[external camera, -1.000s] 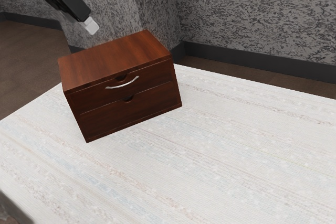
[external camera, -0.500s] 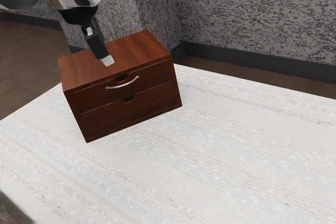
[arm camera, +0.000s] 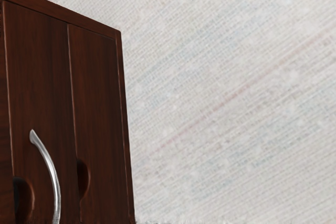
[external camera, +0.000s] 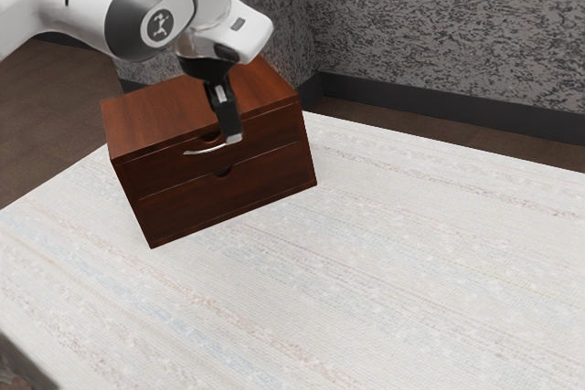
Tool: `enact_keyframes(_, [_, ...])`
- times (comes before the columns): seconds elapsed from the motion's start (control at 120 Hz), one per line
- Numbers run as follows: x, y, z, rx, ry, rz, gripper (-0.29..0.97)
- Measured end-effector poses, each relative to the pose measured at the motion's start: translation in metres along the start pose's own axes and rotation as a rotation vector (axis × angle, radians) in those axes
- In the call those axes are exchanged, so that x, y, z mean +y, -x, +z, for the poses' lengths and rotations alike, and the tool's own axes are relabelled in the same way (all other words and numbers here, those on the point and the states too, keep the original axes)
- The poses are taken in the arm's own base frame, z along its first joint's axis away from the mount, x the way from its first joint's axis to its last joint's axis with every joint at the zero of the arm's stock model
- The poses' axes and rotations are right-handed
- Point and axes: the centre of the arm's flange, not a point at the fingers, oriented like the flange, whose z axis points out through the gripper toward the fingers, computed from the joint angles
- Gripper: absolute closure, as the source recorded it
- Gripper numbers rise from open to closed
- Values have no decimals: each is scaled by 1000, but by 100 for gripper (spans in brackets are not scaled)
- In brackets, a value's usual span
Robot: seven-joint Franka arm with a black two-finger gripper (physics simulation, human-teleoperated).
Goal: Pull the drawer handle with one arm to open the drawer
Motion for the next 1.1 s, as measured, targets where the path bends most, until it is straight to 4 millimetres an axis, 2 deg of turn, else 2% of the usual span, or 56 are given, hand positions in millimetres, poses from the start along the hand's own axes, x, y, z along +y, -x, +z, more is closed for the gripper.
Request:
enact_keyframes(0.175, [0, -2, 13, -24, 13, -62, 5])
enact_keyframes(0.317, [1, -4, 33, -28, 16, -98, 12])
enact_keyframes(0.617, [-13, 5, 61, -17, -4, -180, 27])
enact_keyframes(0.825, [-13, -2, 67, 23, -37, -167, 30])
enact_keyframes(1.1, [-19, 3, 74, -7, -99, -130, 31])
